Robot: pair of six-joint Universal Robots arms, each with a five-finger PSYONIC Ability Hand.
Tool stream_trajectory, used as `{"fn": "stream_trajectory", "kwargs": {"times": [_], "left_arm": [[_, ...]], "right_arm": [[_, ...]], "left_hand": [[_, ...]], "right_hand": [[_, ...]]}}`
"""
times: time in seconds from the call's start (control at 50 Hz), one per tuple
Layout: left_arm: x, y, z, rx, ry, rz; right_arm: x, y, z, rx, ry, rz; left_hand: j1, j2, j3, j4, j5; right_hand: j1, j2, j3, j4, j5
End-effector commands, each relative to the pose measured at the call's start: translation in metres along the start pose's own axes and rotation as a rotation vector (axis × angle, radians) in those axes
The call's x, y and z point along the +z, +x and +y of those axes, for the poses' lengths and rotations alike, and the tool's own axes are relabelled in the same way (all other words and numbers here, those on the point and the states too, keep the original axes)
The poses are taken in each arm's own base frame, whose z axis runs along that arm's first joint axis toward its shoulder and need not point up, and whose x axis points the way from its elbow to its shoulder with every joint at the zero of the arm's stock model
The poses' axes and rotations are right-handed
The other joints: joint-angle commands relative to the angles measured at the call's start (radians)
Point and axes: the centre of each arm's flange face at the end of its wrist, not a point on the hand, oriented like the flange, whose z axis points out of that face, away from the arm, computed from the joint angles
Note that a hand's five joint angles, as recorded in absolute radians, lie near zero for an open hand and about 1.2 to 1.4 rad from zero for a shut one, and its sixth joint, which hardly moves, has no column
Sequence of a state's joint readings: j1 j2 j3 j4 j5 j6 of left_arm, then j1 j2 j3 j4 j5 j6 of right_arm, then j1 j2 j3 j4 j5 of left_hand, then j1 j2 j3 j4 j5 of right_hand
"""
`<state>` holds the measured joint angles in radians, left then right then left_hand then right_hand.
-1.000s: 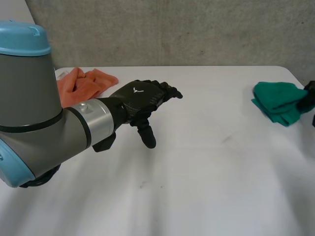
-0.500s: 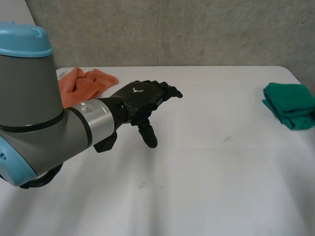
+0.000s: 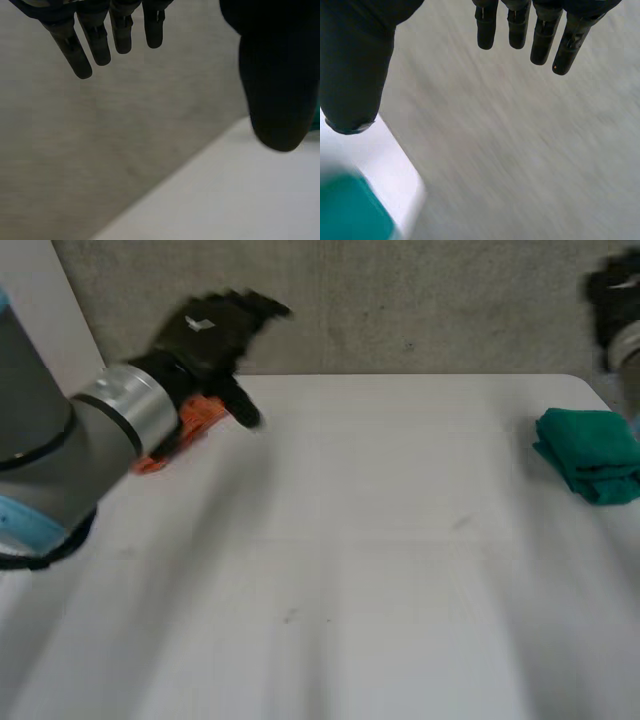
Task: Fold the laundry.
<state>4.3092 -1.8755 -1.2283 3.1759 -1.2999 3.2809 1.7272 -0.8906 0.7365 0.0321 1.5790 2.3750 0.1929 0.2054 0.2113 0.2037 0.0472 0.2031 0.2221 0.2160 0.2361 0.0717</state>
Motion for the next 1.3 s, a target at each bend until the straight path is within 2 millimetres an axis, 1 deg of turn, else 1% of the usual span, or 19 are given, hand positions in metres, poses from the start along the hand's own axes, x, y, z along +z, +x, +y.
{"fn": "stream_trajectory", "kwargs": {"times": [0.02,0.04,0.08,0.2,0.34,0.44,0.56,0.72,0.88,0.92,1.0,1.1,1.18,1.2,1.22,1.24,1.26,1.28,1.3], "left_arm": [[0.029,-0.078,0.040,0.048,0.038,-0.174],[0.035,-0.095,0.058,0.051,0.015,-0.192],[0.039,-0.116,0.073,0.059,-0.007,-0.214],[0.047,-0.161,0.137,0.112,-0.120,-0.238],[0.055,-0.176,0.188,0.229,-0.214,-0.190],[0.059,-0.181,0.209,0.226,-0.261,-0.182],[0.069,-0.190,0.220,0.240,-0.244,-0.192],[0.085,-0.202,0.236,0.271,-0.210,-0.238],[0.088,-0.204,0.251,0.271,-0.212,-0.244],[0.088,-0.201,0.251,0.271,-0.213,-0.243],[0.090,-0.194,0.243,0.280,-0.220,-0.287],[0.089,-0.181,0.194,0.347,-0.166,-0.370],[0.081,-0.132,0.146,0.341,-0.080,-0.311],[0.074,-0.105,0.121,0.314,-0.039,-0.270],[0.069,-0.091,0.110,0.292,-0.022,-0.248],[0.058,-0.064,0.091,0.236,-0.001,-0.202],[0.052,-0.053,0.085,0.208,0.003,-0.181],[0.038,-0.025,0.068,0.137,0.023,-0.123],[0.032,-0.016,0.065,0.112,0.024,-0.102]], "right_arm": [[-0.095,-0.098,-0.048,0.153,0.160,-0.504],[-0.104,-0.106,-0.048,0.156,0.160,-0.545],[-0.129,-0.122,-0.046,0.160,0.148,-0.631],[-0.171,-0.139,-0.042,0.159,0.117,-0.734],[-0.193,-0.146,-0.021,0.155,0.062,-0.770],[-0.204,-0.149,-0.012,0.156,0.043,-0.786],[-0.215,-0.154,-0.001,0.157,0.011,-0.805],[-0.218,-0.144,0.016,0.155,-0.037,-0.779],[-0.222,-0.138,0.025,0.160,-0.063,-0.761],[-0.223,-0.137,0.027,0.161,-0.070,-0.758],[-0.223,-0.131,0.028,0.165,-0.074,-0.743],[-0.216,-0.119,0.028,0.170,-0.069,-0.698],[-0.205,-0.104,0.029,0.172,-0.069,-0.637],[-0.202,-0.100,0.029,0.179,-0.070,-0.622],[-0.199,-0.096,0.028,0.181,-0.069,-0.600],[-0.195,-0.092,0.028,0.183,-0.067,-0.586],[-0.192,-0.089,0.028,0.183,-0.068,-0.572],[-0.187,-0.085,0.028,0.188,-0.068,-0.548],[-0.186,-0.083,0.028,0.191,-0.071,-0.539]], "left_hand": [[0.047,0.034,0.029,0.036,0.018],[0.076,0.064,0.058,0.065,0.047],[0.082,0.070,0.064,0.071,0.053],[0.109,0.096,0.090,0.098,0.080],[0.106,0.093,0.087,0.095,0.077],[0.106,0.093,0.087,0.095,0.077],[0.173,0.161,0.155,0.162,0.144],[0.654,0.642,0.636,0.643,0.625],[1.044,1.032,1.026,1.033,1.015],[1.203,1.190,1.184,1.192,1.174],[1.203,1.191,1.185,1.193,1.175],[1.203,1.191,1.185,1.193,1.175],[1.203,1.191,1.185,1.193,1.175],[1.203,1.191,1.185,1.193,1.175],[1.203,1.191,1.185,1.193,1.175],[1.203,1.191,1.185,1.193,1.175],[1.203,1.191,1.185,1.193,1.175],[1.203,1.191,1.185,1.193,1.175],[1.203,1.191,1.185,1.193,1.175]], "right_hand": [[-0.029,-0.048,-0.042,-0.062,-0.072],[-0.029,-0.048,-0.042,-0.062,-0.072],[-0.029,-0.048,-0.042,-0.062,-0.072],[-0.029,-0.048,-0.042,-0.062,-0.072],[-0.029,-0.048,-0.042,-0.062,-0.072],[-0.029,-0.048,-0.042,-0.062,-0.072],[-0.029,-0.048,-0.042,-0.062,-0.072],[-0.029,-0.048,-0.042,-0.062,-0.072],[-0.029,-0.048,-0.042,-0.062,-0.072],[-0.029,-0.048,-0.042,-0.062,-0.072],[-0.029,-0.048,-0.042,-0.062,-0.072],[-0.029,-0.048,-0.042,-0.062,-0.072],[-0.029,-0.048,-0.042,-0.062,-0.072],[-0.029,-0.048,-0.042,-0.062,-0.072],[-0.029,-0.048,-0.042,-0.062,-0.072],[-0.029,-0.048,-0.042,-0.062,-0.072],[-0.029,-0.048,-0.042,-0.062,-0.072],[-0.029,-0.048,-0.042,-0.062,-0.072],[-0.029,-0.048,-0.042,-0.062,-0.072]]}}
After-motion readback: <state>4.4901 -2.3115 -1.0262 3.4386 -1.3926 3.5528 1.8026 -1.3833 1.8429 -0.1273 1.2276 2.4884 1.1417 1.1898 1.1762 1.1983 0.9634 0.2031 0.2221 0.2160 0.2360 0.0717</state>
